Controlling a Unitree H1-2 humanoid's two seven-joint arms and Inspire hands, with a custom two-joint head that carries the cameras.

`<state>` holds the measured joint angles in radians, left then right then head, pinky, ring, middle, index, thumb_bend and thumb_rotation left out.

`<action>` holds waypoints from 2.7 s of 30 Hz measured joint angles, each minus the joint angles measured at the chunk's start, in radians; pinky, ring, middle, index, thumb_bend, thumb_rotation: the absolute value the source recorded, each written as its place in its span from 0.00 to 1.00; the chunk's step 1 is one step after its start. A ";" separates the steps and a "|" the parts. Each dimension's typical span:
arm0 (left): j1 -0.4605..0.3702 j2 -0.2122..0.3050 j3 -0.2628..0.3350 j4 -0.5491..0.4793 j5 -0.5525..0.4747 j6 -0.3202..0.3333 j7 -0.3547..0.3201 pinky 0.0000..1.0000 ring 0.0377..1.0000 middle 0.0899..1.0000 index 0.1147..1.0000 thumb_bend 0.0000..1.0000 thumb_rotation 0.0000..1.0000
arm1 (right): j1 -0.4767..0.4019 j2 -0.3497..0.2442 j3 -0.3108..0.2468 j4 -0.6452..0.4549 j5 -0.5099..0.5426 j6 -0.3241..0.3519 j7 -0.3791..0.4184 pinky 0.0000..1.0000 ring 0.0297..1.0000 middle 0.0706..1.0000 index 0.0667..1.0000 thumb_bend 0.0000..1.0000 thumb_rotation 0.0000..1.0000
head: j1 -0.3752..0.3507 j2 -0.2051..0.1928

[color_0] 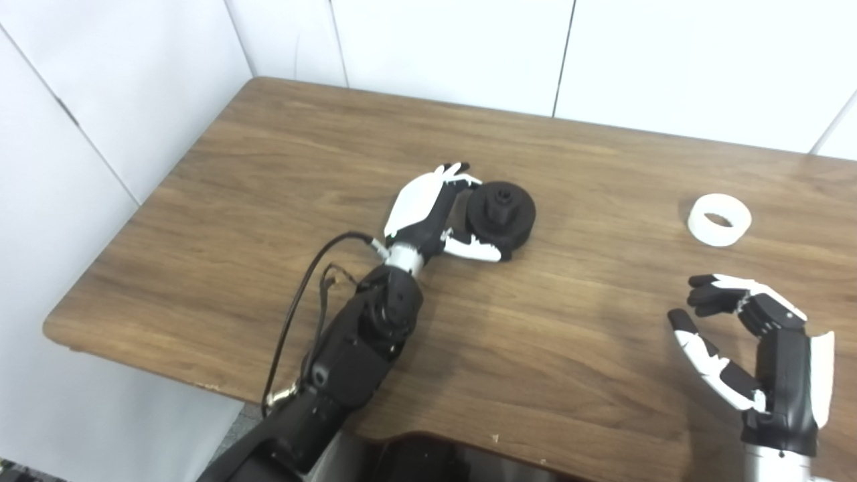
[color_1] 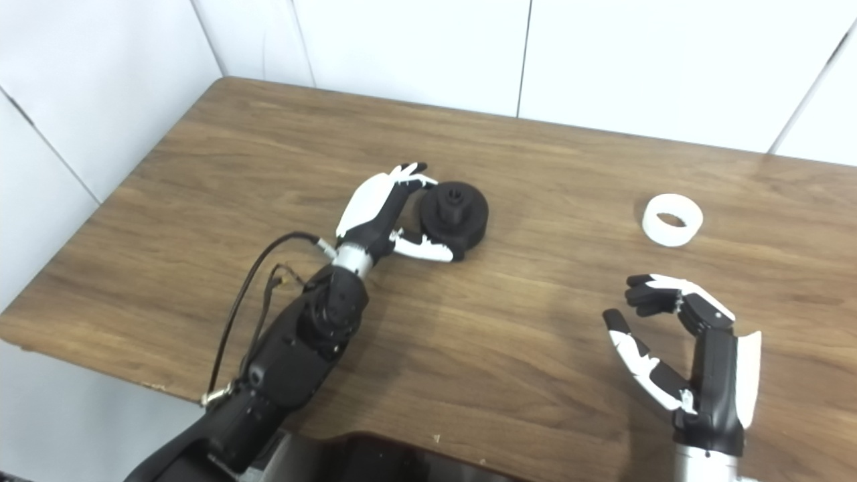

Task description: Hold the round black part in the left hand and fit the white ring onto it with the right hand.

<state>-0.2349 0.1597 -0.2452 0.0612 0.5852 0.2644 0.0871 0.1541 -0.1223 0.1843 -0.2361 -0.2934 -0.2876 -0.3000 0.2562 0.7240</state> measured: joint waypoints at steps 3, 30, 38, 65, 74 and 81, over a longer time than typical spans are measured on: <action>0.040 -0.006 -0.016 -0.055 0.003 0.000 -0.019 0.98 1.00 0.96 0.54 0.83 0.29 | 0.000 0.000 0.001 0.000 -0.002 0.001 0.000 0.44 0.50 0.56 0.46 0.50 0.15 | -0.002 0.002; 0.225 -0.030 -0.186 -0.279 0.162 -0.013 -0.139 1.00 1.00 0.95 0.55 0.89 0.33 | 0.000 0.001 0.004 -0.003 -0.008 0.036 -0.001 0.45 0.51 0.56 0.46 0.50 0.15 | -0.032 0.015; 0.233 -0.038 -0.185 -0.289 0.166 -0.012 -0.155 1.00 1.00 0.96 0.55 0.89 0.30 | 0.000 0.001 0.006 -0.005 -0.012 0.041 -0.001 0.45 0.51 0.57 0.46 0.50 0.15 | -0.035 0.017; 0.266 0.035 -0.075 -0.313 0.074 -0.118 -0.218 1.00 1.00 0.94 0.53 0.86 0.24 | -0.018 0.004 0.032 -0.007 -0.128 0.127 -0.111 0.41 0.49 0.57 0.46 0.49 0.14 | -0.581 -0.066; 0.275 0.036 -0.056 -0.318 0.068 -0.120 -0.220 1.00 1.00 0.94 0.53 0.87 0.23 | -0.100 -0.005 -0.073 -0.057 -0.132 0.293 -0.039 0.54 0.67 0.70 0.46 0.50 0.16 | -0.571 -0.069; 0.277 0.036 -0.051 -0.323 0.064 -0.121 -0.236 1.00 1.00 0.94 0.53 0.87 0.22 | -0.226 -0.024 -0.102 -0.078 -0.234 0.431 0.073 0.69 0.79 0.78 0.46 0.50 0.16 | -0.571 -0.069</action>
<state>0.0416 0.1959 -0.2960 -0.2622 0.6494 0.1432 -0.1490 -0.0723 -0.1463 0.0820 -0.3137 -0.5270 0.1434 -0.2268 -0.3145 0.6550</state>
